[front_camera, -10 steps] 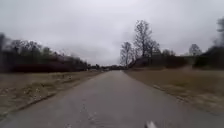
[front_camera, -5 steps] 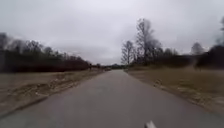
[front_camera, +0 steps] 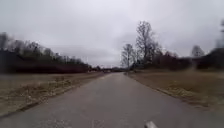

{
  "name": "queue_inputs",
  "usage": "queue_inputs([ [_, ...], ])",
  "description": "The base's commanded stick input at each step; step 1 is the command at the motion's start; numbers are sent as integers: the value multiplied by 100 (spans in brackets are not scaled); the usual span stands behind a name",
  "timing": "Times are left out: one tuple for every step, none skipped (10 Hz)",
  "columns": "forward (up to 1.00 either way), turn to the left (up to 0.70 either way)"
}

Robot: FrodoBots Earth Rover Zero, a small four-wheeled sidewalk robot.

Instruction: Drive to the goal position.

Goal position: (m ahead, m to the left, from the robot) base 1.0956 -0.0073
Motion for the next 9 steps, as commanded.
queue_inputs([
  [86, -1],
  [86, -3],
  [86, -6],
  [86, -25],
  [86, 0],
  [86, 0],
  [86, 0],
  [86, 0],
  [86, 0],
])
